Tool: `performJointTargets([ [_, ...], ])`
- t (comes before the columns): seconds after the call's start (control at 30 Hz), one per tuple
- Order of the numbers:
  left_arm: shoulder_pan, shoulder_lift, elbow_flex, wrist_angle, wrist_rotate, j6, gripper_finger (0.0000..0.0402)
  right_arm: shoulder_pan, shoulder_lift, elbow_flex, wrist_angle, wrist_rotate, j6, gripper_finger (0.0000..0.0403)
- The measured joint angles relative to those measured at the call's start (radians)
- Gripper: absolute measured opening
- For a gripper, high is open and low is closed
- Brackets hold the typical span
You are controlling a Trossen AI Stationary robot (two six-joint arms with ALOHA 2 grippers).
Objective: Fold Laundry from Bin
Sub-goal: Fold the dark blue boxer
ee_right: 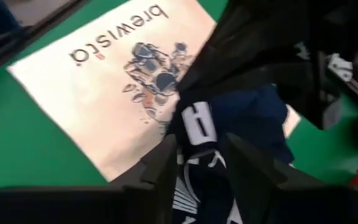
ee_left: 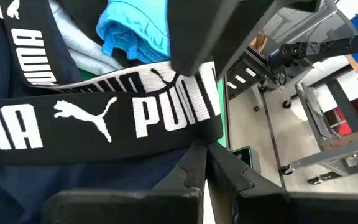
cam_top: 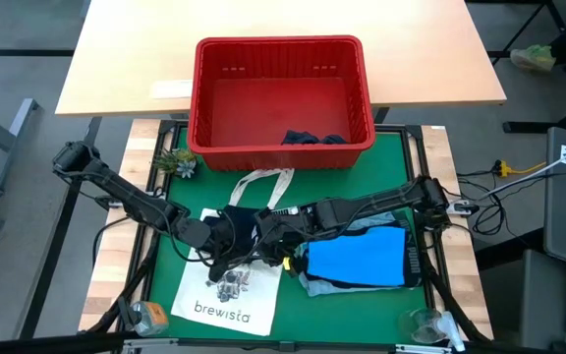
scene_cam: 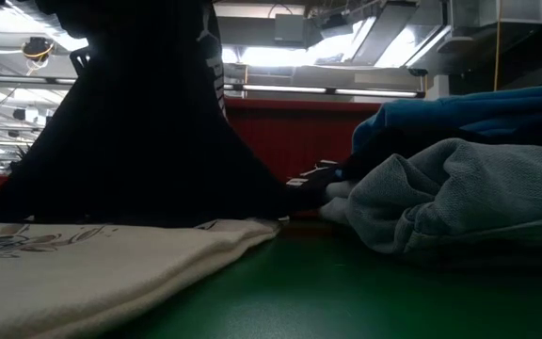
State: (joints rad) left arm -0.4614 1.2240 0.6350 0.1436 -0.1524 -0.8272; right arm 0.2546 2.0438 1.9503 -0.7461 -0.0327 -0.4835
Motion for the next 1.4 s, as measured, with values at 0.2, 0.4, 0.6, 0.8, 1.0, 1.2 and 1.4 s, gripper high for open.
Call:
performJointTargets([
  [0.2,0.0,0.0,0.0,0.0,0.001,0.0,0.0002,0.0,0.008,0.0,-0.013,-0.036,-0.004,0.0077],
  [0.4,0.0,0.0,0.0,0.0,-0.002,0.0,0.0005,0.0,0.007,0.0,-0.012,-0.044,-0.021,0.0009],
  [0.6,0.001,0.0,0.0,0.001,0.03,0.051,0.0061,0.001,0.007,0.0,-0.013,-0.123,-0.02,0.0006],
  [0.8,0.001,0.0,0.0,0.0,0.33,0.128,0.013,0.033,0.007,0.0,-0.044,-0.231,0.009,0.0003],
  [1.0,-0.006,0.0,0.001,-0.122,0.557,0.084,0.015,0.093,0.007,0.0,-0.106,-0.24,0.042,0.0003],
  [1.2,-0.034,0.0,0.001,-0.449,0.49,0.079,0.0151,0.134,0.007,0.0,-0.129,-0.18,0.092,0.0003],
  [1.4,-0.065,0.0,0.001,-0.707,0.279,0.095,0.0151,0.153,0.006,0.0,-0.158,-0.134,0.131,0.0002],
])
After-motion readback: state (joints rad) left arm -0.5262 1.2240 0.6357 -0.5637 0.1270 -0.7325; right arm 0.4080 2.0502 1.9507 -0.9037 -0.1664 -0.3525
